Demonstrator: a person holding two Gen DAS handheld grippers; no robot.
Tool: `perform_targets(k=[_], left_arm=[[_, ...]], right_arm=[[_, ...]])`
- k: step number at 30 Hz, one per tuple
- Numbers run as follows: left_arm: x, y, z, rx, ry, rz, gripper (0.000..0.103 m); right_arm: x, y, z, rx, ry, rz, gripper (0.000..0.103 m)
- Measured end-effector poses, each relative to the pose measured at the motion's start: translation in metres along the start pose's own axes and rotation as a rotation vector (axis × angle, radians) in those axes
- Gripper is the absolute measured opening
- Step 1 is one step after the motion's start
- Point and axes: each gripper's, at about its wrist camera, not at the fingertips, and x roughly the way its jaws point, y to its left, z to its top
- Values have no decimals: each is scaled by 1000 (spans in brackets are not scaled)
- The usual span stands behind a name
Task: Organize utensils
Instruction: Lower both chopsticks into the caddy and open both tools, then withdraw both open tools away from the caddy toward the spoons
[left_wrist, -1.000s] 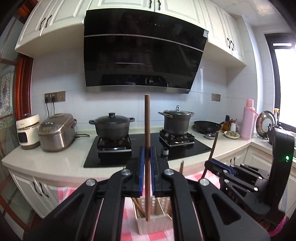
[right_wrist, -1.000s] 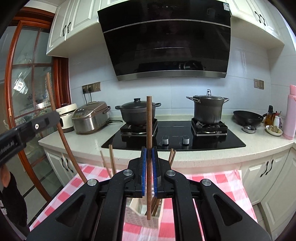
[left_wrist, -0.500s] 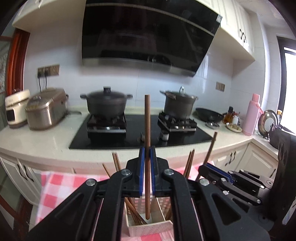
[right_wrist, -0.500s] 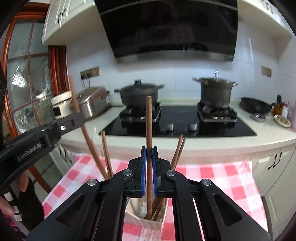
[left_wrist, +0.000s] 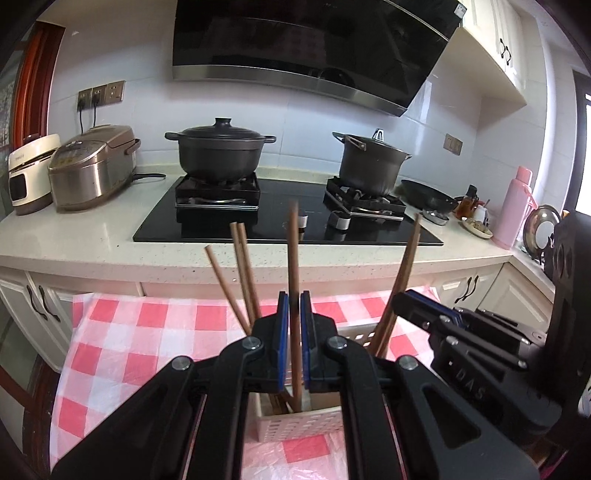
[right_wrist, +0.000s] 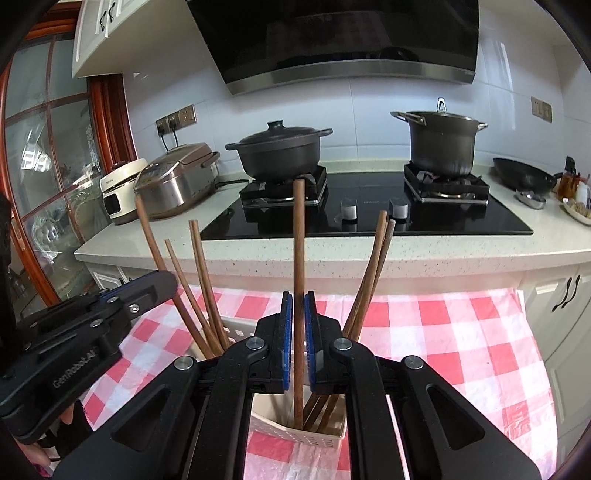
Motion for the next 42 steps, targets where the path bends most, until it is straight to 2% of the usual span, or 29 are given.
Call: perform_targets(k=[2,6,8,10,12,15,19,21,25,29,34,42], left_arm=[[-2,4,0,-4,-6,8,12],[-15,11,1,-17,-38,37,28],[-26,14,-1,-17,-61,63,37],[-38,17,-4,-15,-82,95,51],[-50,20,-9,-15,-99,123,61],[-73,24,-23,-11,-134,184,78],[-100,26,-48,6,-182,262,93],[-113,25,-63,24,-202,296,98],[-133,21,-92,48,-200,318,98],[-147,21,-122,28,-172,314,98],[-157,23,-166,22,-113,317,98],[-166,20,-219,32,-69,329,98]], right_arm=[[0,-1,1,-2,-1,-11,15],[-7,-7,1,7,-13,-27,27],[-15,-9,-1,9,-21,-34,28],[-25,-12,-6,11,-27,-39,32],[-35,-13,-12,11,-35,-42,42],[-54,-14,-26,11,-43,-44,42],[-77,-10,-53,-3,-49,-56,48],[-87,-7,-66,-8,-50,-59,48],[-106,0,-97,-9,-48,-69,53],[-119,7,-127,-8,-31,-74,55],[-121,16,-164,8,31,-57,55],[-113,37,-213,-16,117,-47,55]])
